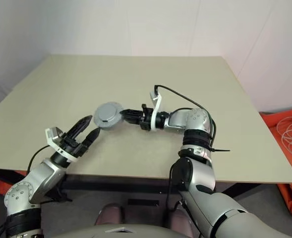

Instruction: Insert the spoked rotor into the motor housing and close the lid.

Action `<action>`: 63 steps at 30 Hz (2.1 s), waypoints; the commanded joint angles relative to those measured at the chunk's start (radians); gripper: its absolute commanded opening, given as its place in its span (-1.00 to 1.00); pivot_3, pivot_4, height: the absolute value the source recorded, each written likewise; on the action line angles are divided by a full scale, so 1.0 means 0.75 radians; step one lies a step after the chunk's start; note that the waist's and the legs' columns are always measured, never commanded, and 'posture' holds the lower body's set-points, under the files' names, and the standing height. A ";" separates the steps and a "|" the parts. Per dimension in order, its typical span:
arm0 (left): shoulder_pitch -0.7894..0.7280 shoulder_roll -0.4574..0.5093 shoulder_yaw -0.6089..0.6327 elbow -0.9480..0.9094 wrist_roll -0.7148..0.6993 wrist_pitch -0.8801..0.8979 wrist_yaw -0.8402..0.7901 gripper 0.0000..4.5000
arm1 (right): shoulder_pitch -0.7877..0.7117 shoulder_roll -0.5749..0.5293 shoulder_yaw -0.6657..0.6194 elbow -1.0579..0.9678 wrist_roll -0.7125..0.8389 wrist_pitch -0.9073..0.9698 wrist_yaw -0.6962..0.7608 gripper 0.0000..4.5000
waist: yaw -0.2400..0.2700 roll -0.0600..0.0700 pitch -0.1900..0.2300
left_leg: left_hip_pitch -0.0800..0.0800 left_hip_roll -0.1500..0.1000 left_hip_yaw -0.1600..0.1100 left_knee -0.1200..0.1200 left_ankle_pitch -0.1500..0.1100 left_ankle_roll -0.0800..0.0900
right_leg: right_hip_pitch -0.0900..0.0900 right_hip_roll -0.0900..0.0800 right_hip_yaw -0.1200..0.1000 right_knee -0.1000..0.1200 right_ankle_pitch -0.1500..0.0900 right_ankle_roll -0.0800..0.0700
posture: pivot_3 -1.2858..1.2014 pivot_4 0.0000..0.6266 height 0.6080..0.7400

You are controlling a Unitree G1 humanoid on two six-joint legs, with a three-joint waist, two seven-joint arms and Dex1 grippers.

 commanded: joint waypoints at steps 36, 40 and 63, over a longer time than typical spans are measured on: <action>-0.103 -0.003 -0.021 0.072 -0.017 -0.027 -0.041 -0.07 | -0.005 0.031 0.032 -0.106 0.128 -0.079 0.039 0.24 | 0.000 0.000 0.000 | 0.000 0.000 0.000 0.003 0.000 0.000 | 0.001 0.000 0.000 0.002 0.000 0.000 | 0.03 -1.00 1.00; -0.098 0.010 -0.015 0.074 -0.018 -0.017 -0.047 -0.08 | 0.014 0.018 0.052 -0.112 0.134 -0.052 0.034 0.88 | 0.000 0.000 0.000 | 0.000 0.000 0.000 0.003 0.000 0.000 | 0.001 0.000 0.000 0.002 0.001 0.000 | 0.03 -1.00 1.00; -0.531 0.109 0.405 0.405 0.327 -0.664 0.248 -0.08 | 0.358 -0.481 1.157 -0.463 -0.513 -1.503 0.693 1.00 | 0.002 -0.018 0.000 | -0.001 0.000 -0.003 0.012 -0.002 0.003 | 0.006 -0.001 -0.002 0.000 0.004 0.006 | 0.03 -1.00 1.00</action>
